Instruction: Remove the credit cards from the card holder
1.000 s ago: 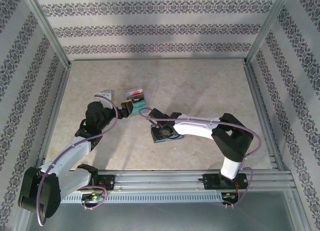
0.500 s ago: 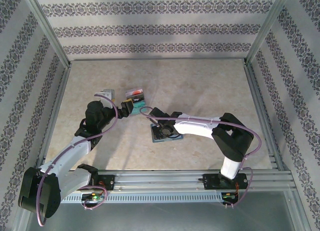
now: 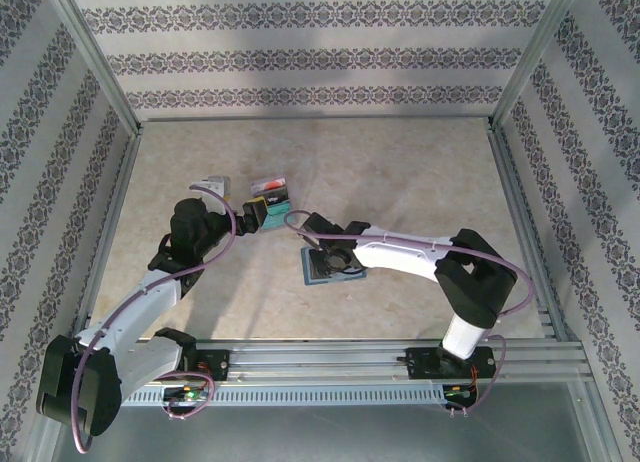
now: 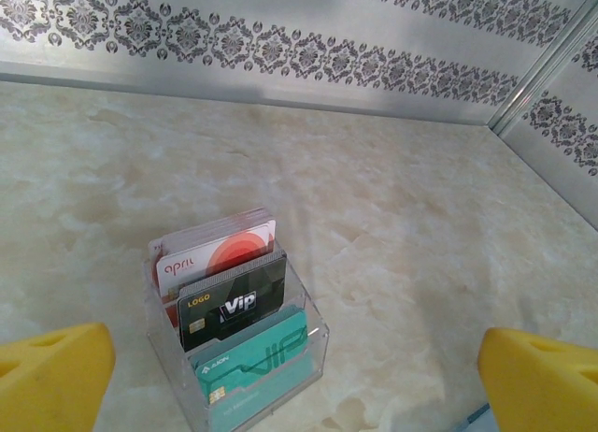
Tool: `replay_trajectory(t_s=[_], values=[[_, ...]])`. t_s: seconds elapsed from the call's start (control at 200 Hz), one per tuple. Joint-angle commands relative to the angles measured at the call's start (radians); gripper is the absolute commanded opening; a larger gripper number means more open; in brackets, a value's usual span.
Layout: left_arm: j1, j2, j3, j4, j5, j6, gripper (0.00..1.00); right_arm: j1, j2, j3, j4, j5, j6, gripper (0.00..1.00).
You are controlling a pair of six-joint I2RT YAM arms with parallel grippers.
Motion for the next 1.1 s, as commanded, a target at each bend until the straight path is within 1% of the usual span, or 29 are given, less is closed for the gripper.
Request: replay_trajectory(t_s=[0.0, 0.22, 0.37, 0.49, 0.705, 0.819, 0.934, 0.974, 1.004, 1.094], values=[[-0.027, -0.014, 0.037, -0.053, -0.026, 0.04, 0.99, -0.019, -0.018, -0.002, -0.057, 0.067, 0.006, 0.44], [-0.101, -0.023, 0.049, -0.125, -0.127, 0.096, 0.98, -0.053, -0.037, -0.034, -0.069, 0.078, 0.039, 0.4], [-0.204, -0.021, 0.052, -0.187, -0.266, 0.146, 0.98, -0.088, -0.069, -0.076, -0.063, 0.072, 0.059, 0.38], [-0.29, -0.008, 0.046, -0.216, -0.337, 0.153, 0.93, -0.119, -0.094, -0.117, -0.052, 0.064, 0.067, 0.36], [-0.421, 0.043, 0.009, -0.236, -0.353, 0.089, 0.84, -0.175, -0.135, -0.177, -0.033, 0.043, 0.074, 0.34], [-0.491, 0.101, 0.003, -0.227, -0.332, 0.039, 0.76, -0.197, -0.157, -0.196, -0.028, 0.039, 0.071, 0.34], [-0.568, 0.178, 0.016, -0.224, -0.345, 0.018, 0.75, -0.22, -0.201, -0.208, -0.026, 0.033, 0.07, 0.34], [-0.588, 0.203, 0.02, -0.218, -0.35, 0.012, 0.72, -0.227, -0.221, -0.212, -0.023, 0.023, 0.072, 0.34], [-0.599, 0.219, 0.023, -0.211, -0.352, 0.004, 0.69, -0.233, -0.24, -0.216, -0.017, 0.013, 0.072, 0.33], [-0.609, 0.263, 0.02, -0.181, -0.342, -0.02, 0.61, -0.249, -0.294, -0.227, 0.001, -0.022, 0.075, 0.33]])
